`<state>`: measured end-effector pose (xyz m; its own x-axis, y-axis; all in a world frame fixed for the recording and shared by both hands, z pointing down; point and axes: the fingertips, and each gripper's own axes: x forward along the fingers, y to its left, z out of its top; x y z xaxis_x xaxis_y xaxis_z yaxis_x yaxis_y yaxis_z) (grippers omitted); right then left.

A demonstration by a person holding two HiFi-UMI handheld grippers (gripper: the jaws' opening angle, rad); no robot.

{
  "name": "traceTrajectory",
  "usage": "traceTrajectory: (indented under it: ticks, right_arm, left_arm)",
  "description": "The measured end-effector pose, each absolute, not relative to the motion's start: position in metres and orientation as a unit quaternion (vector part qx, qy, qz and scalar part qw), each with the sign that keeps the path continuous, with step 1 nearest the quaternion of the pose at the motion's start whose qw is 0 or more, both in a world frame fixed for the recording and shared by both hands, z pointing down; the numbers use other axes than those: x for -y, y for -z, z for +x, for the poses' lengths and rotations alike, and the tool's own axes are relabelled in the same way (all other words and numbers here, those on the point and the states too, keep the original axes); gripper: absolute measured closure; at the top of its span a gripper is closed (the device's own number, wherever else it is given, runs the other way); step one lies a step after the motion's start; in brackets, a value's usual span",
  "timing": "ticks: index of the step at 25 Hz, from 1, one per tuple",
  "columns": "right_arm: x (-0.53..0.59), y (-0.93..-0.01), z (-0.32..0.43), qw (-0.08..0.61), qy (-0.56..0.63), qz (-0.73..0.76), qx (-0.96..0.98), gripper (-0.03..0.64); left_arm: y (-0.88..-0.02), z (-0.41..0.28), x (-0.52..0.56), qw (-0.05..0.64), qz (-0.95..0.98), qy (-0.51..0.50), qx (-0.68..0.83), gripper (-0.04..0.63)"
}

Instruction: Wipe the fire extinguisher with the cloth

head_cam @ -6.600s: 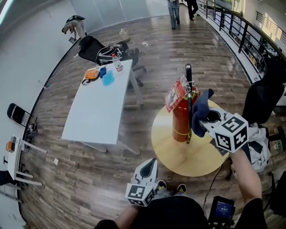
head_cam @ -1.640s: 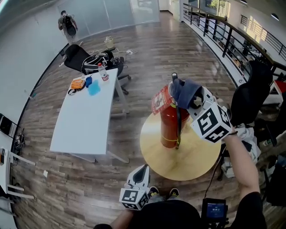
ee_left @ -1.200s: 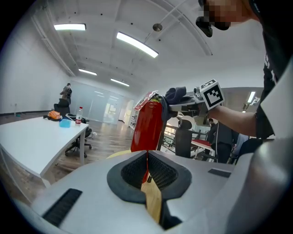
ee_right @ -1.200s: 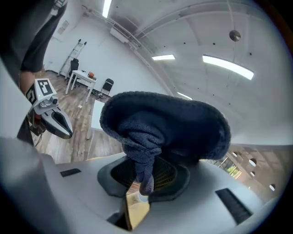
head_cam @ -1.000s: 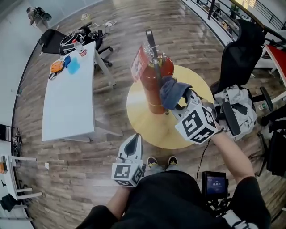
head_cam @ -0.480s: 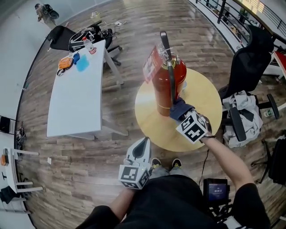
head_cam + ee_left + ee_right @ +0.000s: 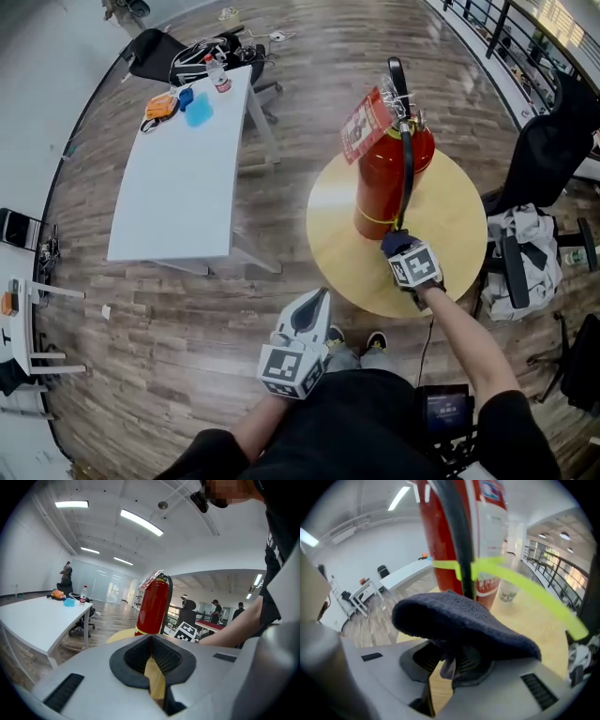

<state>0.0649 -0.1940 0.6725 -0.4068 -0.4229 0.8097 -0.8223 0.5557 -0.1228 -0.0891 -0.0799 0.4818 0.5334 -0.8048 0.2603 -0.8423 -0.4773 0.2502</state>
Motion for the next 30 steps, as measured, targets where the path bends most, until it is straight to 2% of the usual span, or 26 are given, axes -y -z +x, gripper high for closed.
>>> traceTrajectory:
  ticks: [5,14,19,24,30]
  right_arm:
    - [0.211,-0.691,0.05,0.252,-0.358,0.466,0.769,0.546]
    - [0.23,-0.715,0.031,0.124,-0.402,0.61,0.672,0.546]
    - [0.233,-0.706,0.009,0.075,-0.444,0.6,0.661,0.546]
    - [0.239,-0.655,0.005,-0.003,-0.472,0.592,0.654,0.546]
    - [0.237,-0.52,-0.003,-0.082,-0.39,0.531,0.748,0.546]
  left_arm:
    - [-0.49,-0.127,0.074,0.177,0.842,-0.064,0.505,0.572]
    - [-0.511,-0.177,0.063,0.187,0.821,-0.087,0.533,0.572]
    - [-0.516,-0.192,0.061,0.189,0.817,-0.094,0.537,0.572]
    - [-0.513,-0.194,0.062,0.186,0.819,-0.085,0.536,0.572]
    - [-0.509,-0.194,0.064,0.187,0.823,-0.074,0.532,0.572]
